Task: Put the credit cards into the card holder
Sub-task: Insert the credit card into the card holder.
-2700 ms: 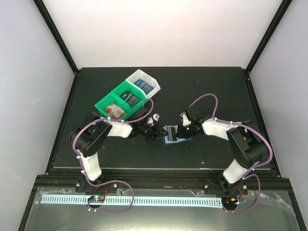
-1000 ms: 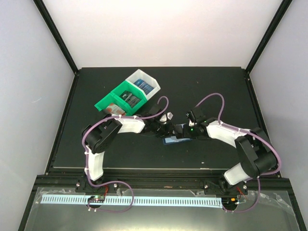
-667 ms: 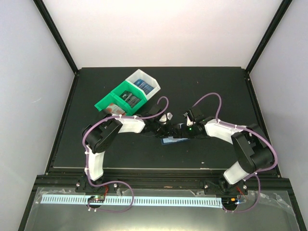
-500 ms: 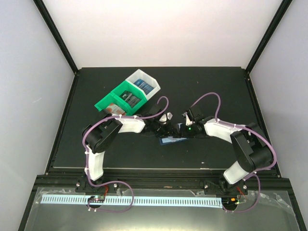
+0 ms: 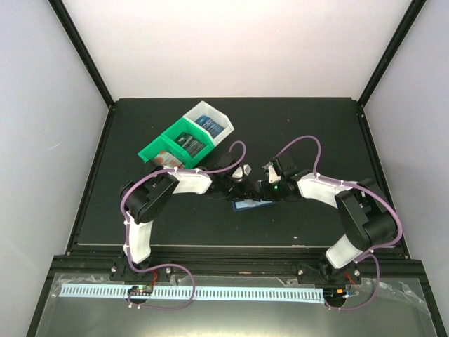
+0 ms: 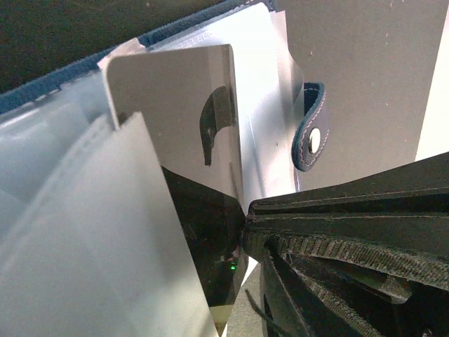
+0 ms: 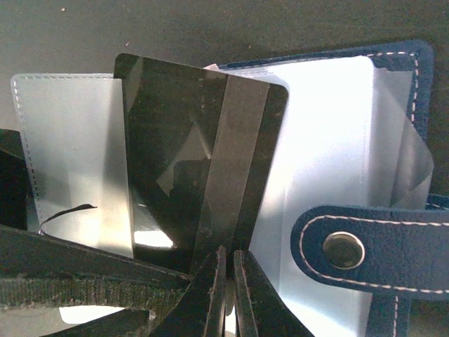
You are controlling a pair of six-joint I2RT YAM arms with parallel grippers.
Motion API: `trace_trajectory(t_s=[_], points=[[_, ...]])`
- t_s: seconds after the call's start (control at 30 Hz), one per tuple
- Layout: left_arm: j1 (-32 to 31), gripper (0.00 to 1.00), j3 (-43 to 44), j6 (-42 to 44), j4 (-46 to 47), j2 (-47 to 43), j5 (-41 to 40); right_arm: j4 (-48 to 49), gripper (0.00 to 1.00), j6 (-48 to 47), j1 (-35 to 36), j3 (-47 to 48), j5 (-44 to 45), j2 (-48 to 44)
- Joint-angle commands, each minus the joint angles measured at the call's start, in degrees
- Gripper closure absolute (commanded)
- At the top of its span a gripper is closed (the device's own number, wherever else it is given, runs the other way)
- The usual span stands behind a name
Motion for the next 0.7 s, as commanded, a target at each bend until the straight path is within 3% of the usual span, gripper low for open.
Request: trace_trajectory(t_s=[0.0, 0.33, 0.67], points=[[-0.2, 0.72, 1.4, 1.5, -1.7, 0.5, -1.9, 2.7, 0.92, 0.0, 0.3, -0.1, -1.9, 0.6], [-0.2, 0.98, 0.7, 3.8, -4.6, -0.3, -5.0, -0.2, 0.92, 1.2, 0.3, 2.1, 9.5, -3.1], [-0.2, 0.99, -2.7, 7.8, -2.7, -2.1, -5.9, 0.4, 0.84, 1.8, 0.3, 9.8, 11.4, 3.0]])
